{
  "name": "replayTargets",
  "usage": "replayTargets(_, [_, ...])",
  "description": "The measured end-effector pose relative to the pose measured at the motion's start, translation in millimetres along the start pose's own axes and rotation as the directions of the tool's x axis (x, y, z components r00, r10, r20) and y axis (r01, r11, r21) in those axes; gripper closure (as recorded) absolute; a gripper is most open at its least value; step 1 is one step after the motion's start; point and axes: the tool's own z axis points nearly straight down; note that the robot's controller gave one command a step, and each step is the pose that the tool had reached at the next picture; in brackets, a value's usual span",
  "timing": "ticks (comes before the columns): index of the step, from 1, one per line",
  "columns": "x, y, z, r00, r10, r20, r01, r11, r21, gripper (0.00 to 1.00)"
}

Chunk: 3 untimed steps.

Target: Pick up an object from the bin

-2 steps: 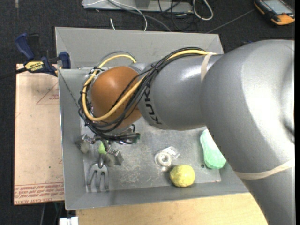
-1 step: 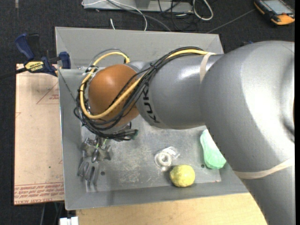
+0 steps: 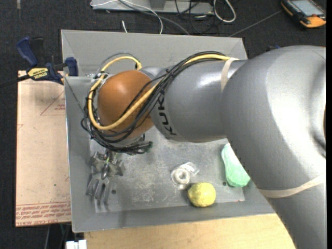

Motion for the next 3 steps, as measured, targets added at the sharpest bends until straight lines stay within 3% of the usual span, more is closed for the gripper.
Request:
replayTargets(1, [2.1, 2.8, -22.1, 1.0, 0.005, -0.007, -0.005, 1.0, -0.007, 1.0])
replayTargets(2, [-0.7, 0.5, -78.2, 1.0, 0.008, 0.0, -0.008, 1.0, -0.001, 1.0])
replayTargets(3, [-1.7, 0.8, -103.1, 1.0, 0.011, 0.004, -0.011, 1.0, 0.0, 1.0])
